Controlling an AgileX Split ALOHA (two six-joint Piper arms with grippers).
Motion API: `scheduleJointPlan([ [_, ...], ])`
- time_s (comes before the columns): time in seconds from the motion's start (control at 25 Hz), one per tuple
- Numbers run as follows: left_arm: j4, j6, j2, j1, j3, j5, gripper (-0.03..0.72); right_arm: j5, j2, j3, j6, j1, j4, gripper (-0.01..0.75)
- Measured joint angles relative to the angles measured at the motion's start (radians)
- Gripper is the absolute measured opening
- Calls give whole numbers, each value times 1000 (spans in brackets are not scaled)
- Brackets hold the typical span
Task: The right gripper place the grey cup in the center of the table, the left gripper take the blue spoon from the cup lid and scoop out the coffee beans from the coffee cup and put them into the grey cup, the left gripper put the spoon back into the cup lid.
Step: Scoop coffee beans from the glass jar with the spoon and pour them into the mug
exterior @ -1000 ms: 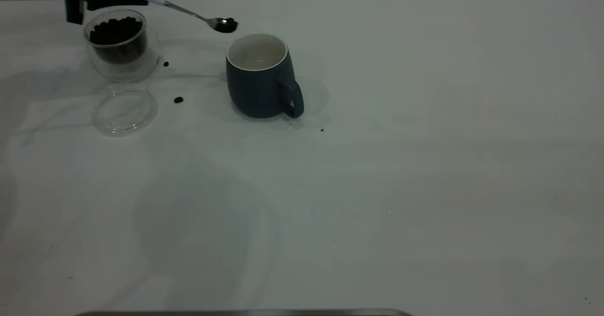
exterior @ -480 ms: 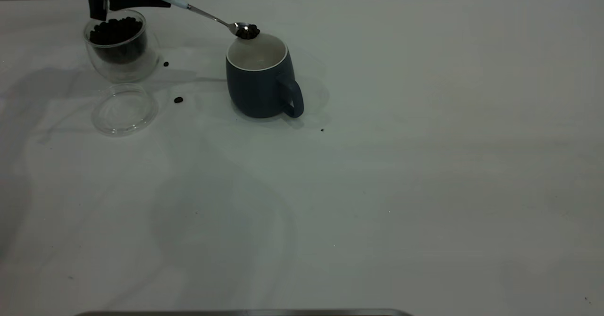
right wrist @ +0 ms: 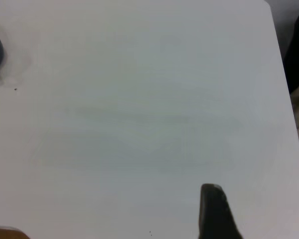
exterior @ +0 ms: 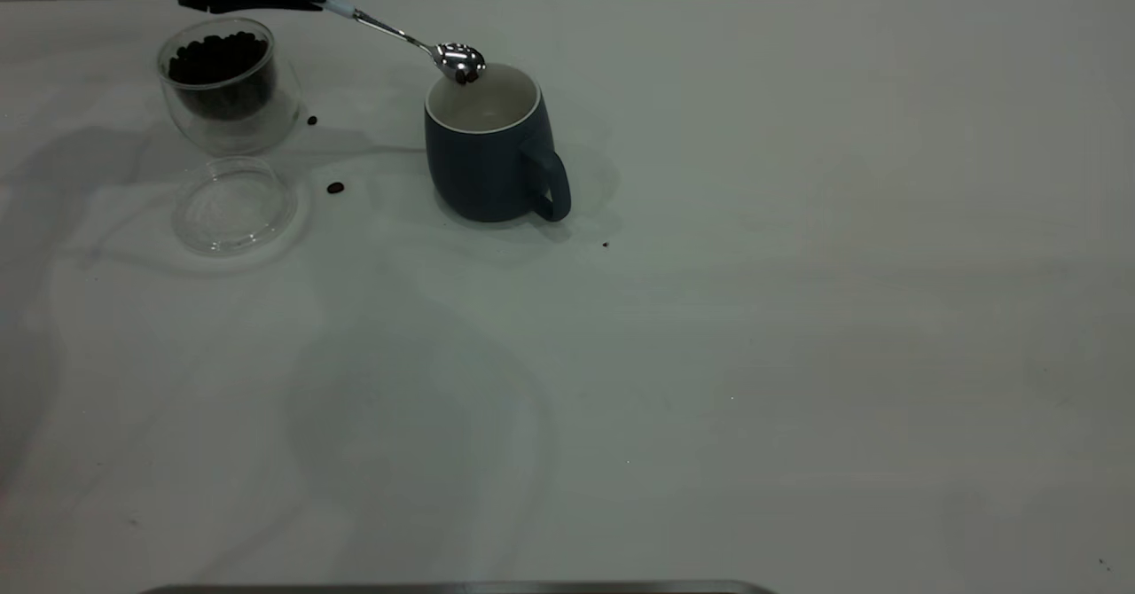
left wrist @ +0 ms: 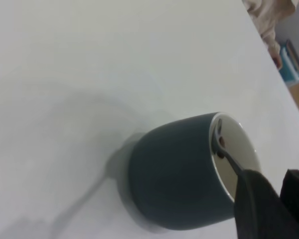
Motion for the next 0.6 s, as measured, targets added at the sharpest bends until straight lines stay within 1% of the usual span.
scheduleJointPlan([
  [0.12, -3, 63, 0, 0, 0, 0, 129, 0, 0, 0, 0, 0, 0, 402],
  [0.28, -7, 64, 0, -1, 0, 0, 129, 0, 0, 0, 0, 0, 0, 402],
  [0.36, -18, 14, 0, -1, 0, 0, 129, 0, 0, 0, 0, 0, 0, 402],
  [0.48, -45, -149, 0, 6, 0, 0, 129, 0, 0, 0, 0, 0, 0, 402],
  [0.6, -23, -299, -14, 26, 0, 0, 129, 0, 0, 0, 0, 0, 0, 402],
])
